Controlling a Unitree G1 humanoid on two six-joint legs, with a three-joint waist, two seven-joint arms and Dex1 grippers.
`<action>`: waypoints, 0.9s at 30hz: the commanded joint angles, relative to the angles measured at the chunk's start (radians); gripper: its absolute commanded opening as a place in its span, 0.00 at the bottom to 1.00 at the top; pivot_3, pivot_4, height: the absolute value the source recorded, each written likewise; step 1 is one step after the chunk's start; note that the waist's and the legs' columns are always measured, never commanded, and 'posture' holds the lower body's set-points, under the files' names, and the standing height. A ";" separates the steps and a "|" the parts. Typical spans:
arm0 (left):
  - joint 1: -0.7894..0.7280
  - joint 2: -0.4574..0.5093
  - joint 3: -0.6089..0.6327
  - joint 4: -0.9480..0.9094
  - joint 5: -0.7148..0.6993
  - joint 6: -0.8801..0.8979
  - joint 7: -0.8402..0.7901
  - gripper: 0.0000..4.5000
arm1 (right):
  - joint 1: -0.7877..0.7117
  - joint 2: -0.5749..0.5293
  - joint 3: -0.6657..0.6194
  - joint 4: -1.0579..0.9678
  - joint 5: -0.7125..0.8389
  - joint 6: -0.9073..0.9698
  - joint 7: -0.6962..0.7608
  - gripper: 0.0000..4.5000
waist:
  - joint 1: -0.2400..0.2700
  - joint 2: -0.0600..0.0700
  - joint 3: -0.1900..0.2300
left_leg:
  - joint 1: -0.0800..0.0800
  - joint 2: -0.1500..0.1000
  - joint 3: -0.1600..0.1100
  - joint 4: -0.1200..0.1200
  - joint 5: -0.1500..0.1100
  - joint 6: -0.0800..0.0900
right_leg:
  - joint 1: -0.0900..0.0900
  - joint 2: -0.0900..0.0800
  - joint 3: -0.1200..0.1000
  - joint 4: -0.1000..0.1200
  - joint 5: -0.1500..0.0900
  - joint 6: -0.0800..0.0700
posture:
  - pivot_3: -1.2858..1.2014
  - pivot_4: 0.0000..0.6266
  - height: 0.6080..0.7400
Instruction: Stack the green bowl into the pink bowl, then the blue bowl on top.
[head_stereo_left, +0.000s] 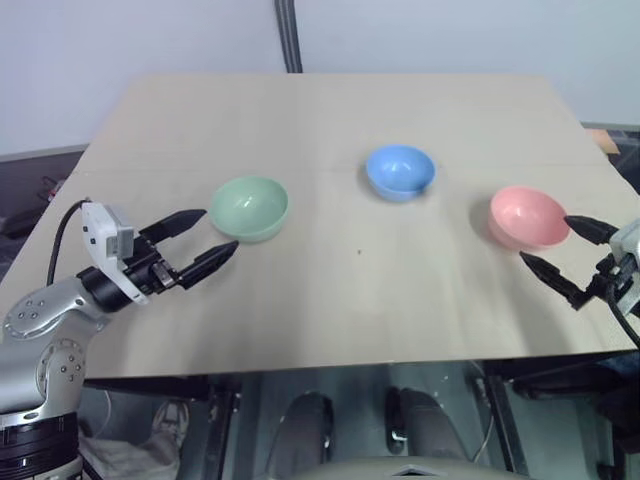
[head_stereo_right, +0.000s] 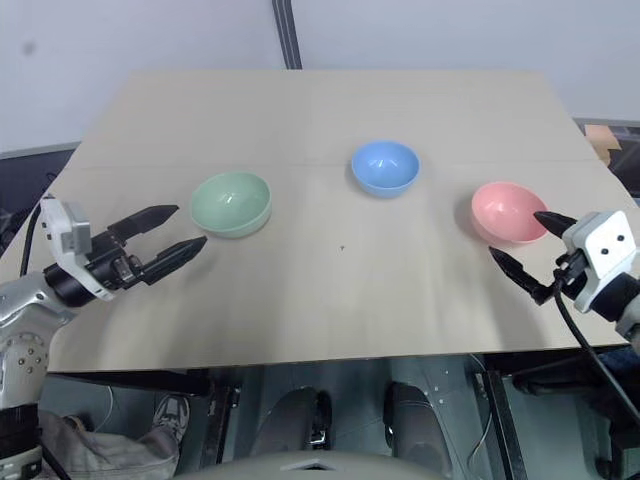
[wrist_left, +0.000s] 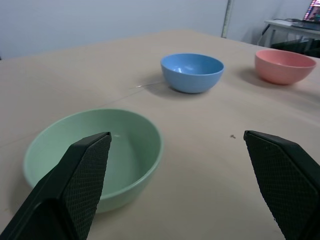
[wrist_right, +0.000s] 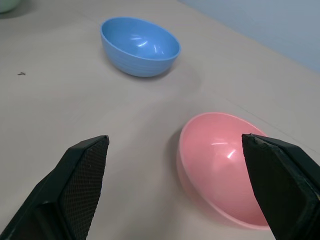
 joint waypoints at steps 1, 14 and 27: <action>-0.014 -0.010 -0.043 -0.091 -0.060 0.000 -0.059 1.00 | -0.080 -0.032 0.096 0.106 -0.114 -0.001 -0.053 0.99 | -0.002 -0.001 0.000 | 0.000 0.000 0.000 0.000 0.000 0.000 | 0.000 0.000 0.000 0.000 0.000 0.000 | 0.52 0.24 1.00; -0.100 -0.027 -0.164 -0.124 -0.067 -0.033 -0.181 1.00 | -0.500 -0.014 0.425 0.695 -0.343 -0.104 0.008 0.48 | -0.003 0.001 0.000 | -0.001 -0.001 0.001 0.000 0.000 0.000 | 0.000 0.001 0.002 0.000 0.002 -0.003 | 0.52 0.24 1.00; -0.085 -0.059 -0.157 -0.058 0.061 -0.046 0.025 1.00 | -0.426 -0.013 0.579 0.120 -0.321 -0.068 0.178 0.09 | -0.008 0.001 0.001 | 0.000 0.001 0.000 0.000 0.000 0.000 | 0.000 0.003 0.001 0.001 0.002 0.004 | 0.52 0.24 1.00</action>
